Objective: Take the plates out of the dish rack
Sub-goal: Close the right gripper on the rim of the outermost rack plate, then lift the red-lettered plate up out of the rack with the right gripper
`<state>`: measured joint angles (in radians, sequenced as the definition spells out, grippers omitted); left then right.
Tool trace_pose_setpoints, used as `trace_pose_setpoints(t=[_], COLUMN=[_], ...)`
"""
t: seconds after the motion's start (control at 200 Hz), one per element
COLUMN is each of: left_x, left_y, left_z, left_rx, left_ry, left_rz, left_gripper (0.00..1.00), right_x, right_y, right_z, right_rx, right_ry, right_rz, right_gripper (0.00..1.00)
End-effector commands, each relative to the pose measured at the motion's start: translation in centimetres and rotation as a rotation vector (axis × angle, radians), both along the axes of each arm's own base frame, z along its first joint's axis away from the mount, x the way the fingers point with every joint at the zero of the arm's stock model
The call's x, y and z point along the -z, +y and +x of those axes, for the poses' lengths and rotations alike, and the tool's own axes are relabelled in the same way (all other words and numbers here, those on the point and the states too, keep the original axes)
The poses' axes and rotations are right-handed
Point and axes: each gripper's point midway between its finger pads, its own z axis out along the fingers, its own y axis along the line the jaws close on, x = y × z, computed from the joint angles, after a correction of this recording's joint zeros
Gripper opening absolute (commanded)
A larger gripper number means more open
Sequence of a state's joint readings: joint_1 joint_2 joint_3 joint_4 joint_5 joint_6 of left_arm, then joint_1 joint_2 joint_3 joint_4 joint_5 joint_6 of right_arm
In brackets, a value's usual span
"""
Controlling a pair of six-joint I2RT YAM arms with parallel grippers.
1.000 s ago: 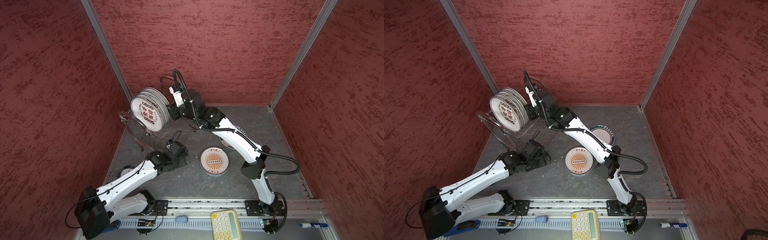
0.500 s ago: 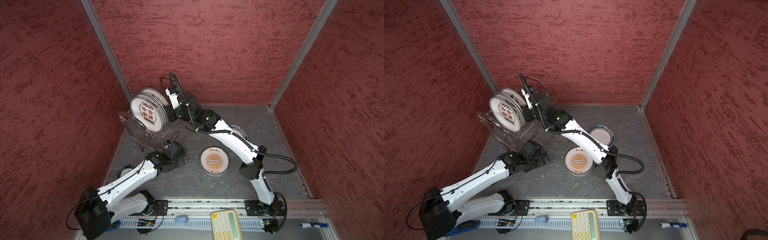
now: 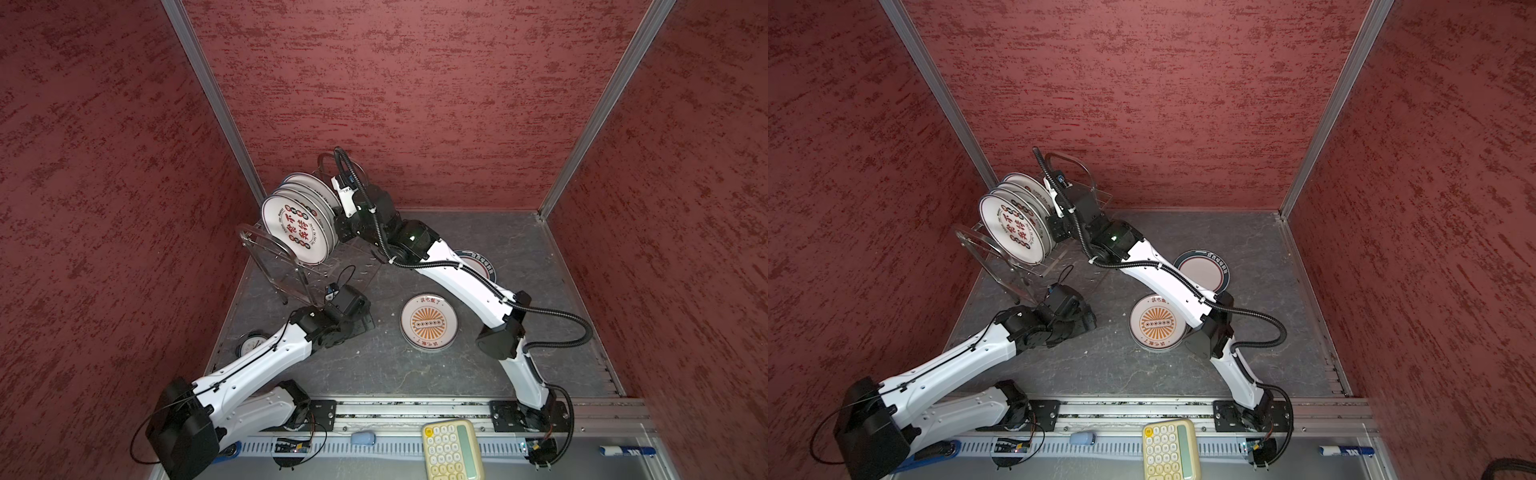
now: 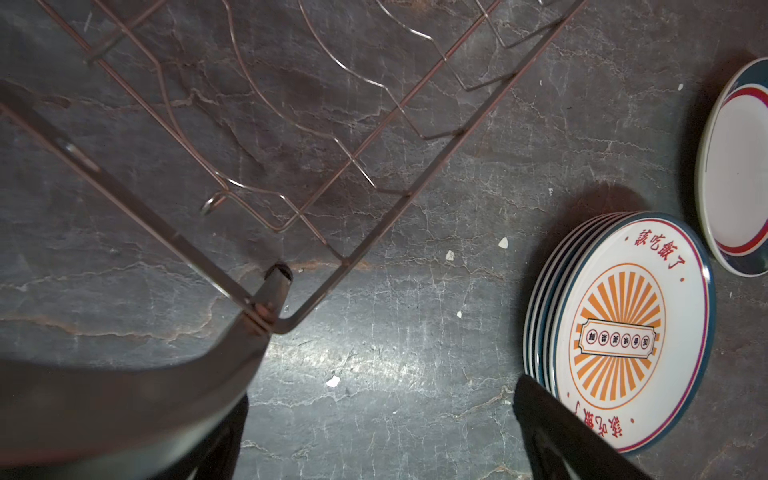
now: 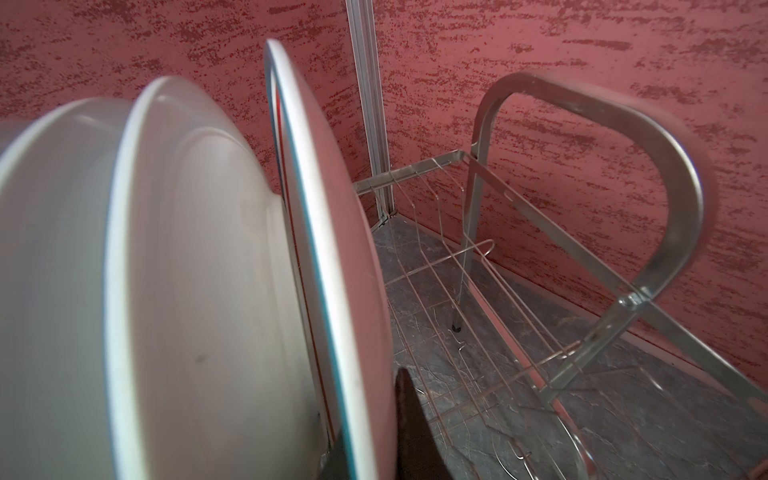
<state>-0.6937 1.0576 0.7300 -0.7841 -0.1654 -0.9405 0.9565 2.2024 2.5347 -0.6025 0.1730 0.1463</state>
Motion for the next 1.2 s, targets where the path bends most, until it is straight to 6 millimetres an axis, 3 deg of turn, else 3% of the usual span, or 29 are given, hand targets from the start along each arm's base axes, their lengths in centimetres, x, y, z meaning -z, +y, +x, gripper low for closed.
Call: trace_pose_setpoints(t=[0.0, 0.441, 0.781, 1.042, 1.192], left_x=[0.2, 0.4, -0.6, -1.3, -1.3], left_y=[0.4, -0.5, -1.5, -2.5, -2.9], left_z=[0.6, 1.2, 1.6, 2.0, 2.1], left_rx=[-0.035, -0.015, 0.022, 0.048, 0.062], left_ry=[-0.016, -0.014, -0.046, -0.067, -0.072], left_rz=[0.009, -0.003, -0.03, -0.051, -0.059], left_gripper=[0.99, 0.99, 1.0, 0.99, 0.99], right_x=[-2.7, -5.7, -9.8, -12.1, -14.6], right_y=[0.5, -2.7, -6.9, -8.6, -10.1], right_z=[-0.6, 0.5, 1.2, 1.0, 0.6], right_rx=[-0.017, 0.143, 0.321, 0.369, 0.41], right_ry=[-0.066, -0.16, -0.299, -0.361, -0.423], right_rz=[0.062, 0.051, 0.013, 0.012, 0.034], right_gripper=[0.0, 0.0, 0.0, 0.0, 0.0])
